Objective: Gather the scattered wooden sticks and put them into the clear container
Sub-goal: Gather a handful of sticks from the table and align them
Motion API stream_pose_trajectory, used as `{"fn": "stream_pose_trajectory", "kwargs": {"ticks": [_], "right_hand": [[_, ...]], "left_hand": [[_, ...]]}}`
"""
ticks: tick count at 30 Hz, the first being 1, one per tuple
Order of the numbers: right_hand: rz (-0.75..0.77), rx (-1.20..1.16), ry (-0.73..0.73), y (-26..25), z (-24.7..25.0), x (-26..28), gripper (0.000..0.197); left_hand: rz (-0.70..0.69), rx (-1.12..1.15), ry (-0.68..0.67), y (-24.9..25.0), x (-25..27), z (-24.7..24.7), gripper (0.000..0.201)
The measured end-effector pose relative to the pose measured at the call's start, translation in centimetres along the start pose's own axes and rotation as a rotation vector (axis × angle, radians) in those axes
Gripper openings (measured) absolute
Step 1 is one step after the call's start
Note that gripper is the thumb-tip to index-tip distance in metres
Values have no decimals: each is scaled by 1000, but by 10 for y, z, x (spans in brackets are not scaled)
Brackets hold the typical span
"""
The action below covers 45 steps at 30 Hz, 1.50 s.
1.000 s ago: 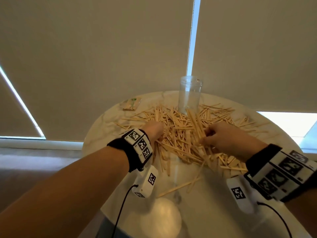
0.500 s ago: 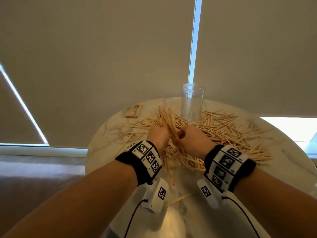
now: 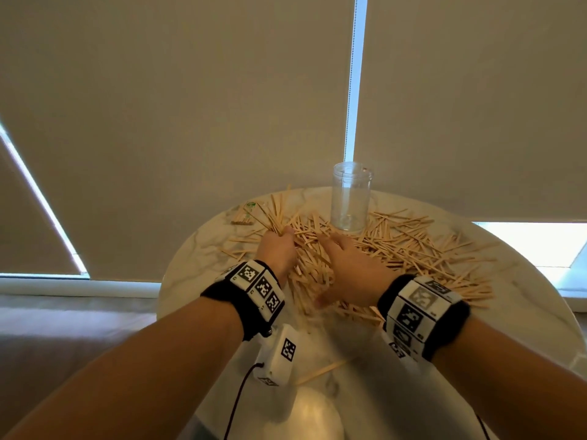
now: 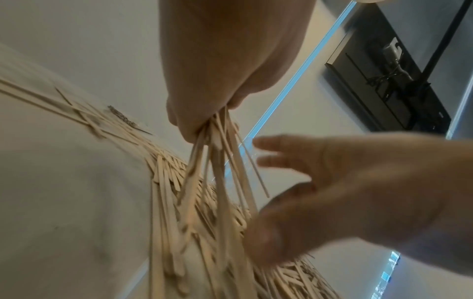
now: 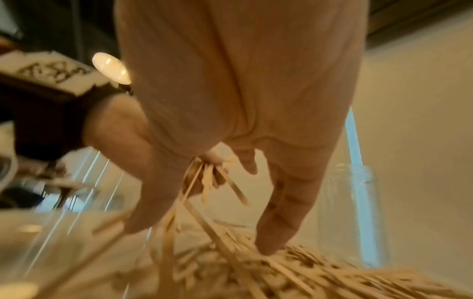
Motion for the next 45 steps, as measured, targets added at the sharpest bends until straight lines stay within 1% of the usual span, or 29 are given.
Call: {"fn": "stream_pose_trajectory", "kwargs": {"ticks": [1, 3, 4, 5, 9, 10, 12, 13, 17, 19, 21, 22, 25, 26, 27, 28, 29, 30, 31, 32, 34, 36, 37, 39, 40, 41, 42, 44, 45], "right_hand": [[-3, 89, -15, 2, -6, -1, 99], [19, 151, 24, 3, -13, -5, 44], [34, 131, 58, 1, -14, -6, 25], [48, 100, 86, -1, -15, -7, 18], [89, 21, 140, -9, -10, -9, 18], [93, 0, 146, -10, -8, -9, 18], [123, -25, 140, -10, -4, -7, 19], [140, -33, 115, -11, -4, -4, 21], [149, -111, -23, -13, -11, 5, 28], [124, -142, -6, -12, -11, 5, 21], [87, -163, 69, -8, -7, 2, 9], [66, -190, 107, -6, -5, 1, 8], [26, -365, 194, 1, 1, 3, 23], [24, -413, 183, 1, 1, 5, 30], [27, -401, 145, 1, -1, 6, 37], [35, -345, 103, -1, -4, 5, 39], [35, -288, 78, -1, -5, 3, 33], [34, -279, 81, -2, -3, 2, 20], [32, -308, 99, -1, -1, 1, 10], [38, -339, 127, 0, 2, 2, 7], [53, -359, 176, -1, 5, 5, 11], [84, -353, 221, -3, 9, 9, 22], [87, -343, 241, -2, 11, 10, 23], [81, -321, 267, -3, 15, 10, 14], [81, -310, 259, -5, 16, 11, 13], [89, -304, 224, -7, 15, 11, 17], [93, -294, 171, -10, 14, 12, 26], [70, -204, 52, -6, 17, 8, 57], [41, -145, 15, -1, 23, 4, 62]], "left_hand": [[-2, 45, 0, -3, -4, -2, 65], [-35, 124, -27, 1, -1, -6, 50], [-67, 161, -32, 9, 5, -6, 45], [-95, 202, -34, 13, 6, -7, 41], [-141, 419, -101, 29, 15, -10, 20], [-176, 448, -117, 33, 16, -10, 18], [-266, 459, -99, 39, 13, -8, 16], [-297, 462, -79, 41, 11, -6, 15], [-312, 499, -37, 47, 11, -1, 12], [-318, 508, -35, 49, 12, -3, 12], [-323, 516, -42, 50, 16, -8, 10], [-326, 521, -47, 51, 18, -10, 10], [-338, 548, -67, 55, 22, -12, 10], [-341, 556, -75, 56, 23, -11, 9], [-344, 564, -83, 58, 24, -11, 9], [-351, 572, -90, 59, 26, -12, 8], [-363, 575, -100, 61, 27, -13, 8], [-380, 570, -116, 62, 30, -15, 7], [-394, 559, -136, 62, 32, -18, 6], [-405, 553, -158, 64, 35, -20, 5], [-407, 556, -202, 67, 37, -23, 4], [-390, 569, -213, 68, 36, -21, 5], [-379, 574, -212, 68, 35, -20, 5], [-358, 591, -239, 67, 36, -22, 7], [-353, 598, -264, 67, 37, -24, 8], [-355, 598, -283, 68, 38, -25, 9], [-362, 590, -289, 69, 39, -25, 9], [-366, 563, -293, 71, 38, -22, 11], [-364, 541, -302, 71, 37, -21, 12]]}}
Point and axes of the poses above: each hand's wrist, its own x-axis away from the middle knuckle, its own z-axis out of the back of the hand, y = z × x, the point moved 7 cm from there along -x, towards the middle knuckle, and after that the axes turned 6 degrees about -z, right-handed, at the moved point
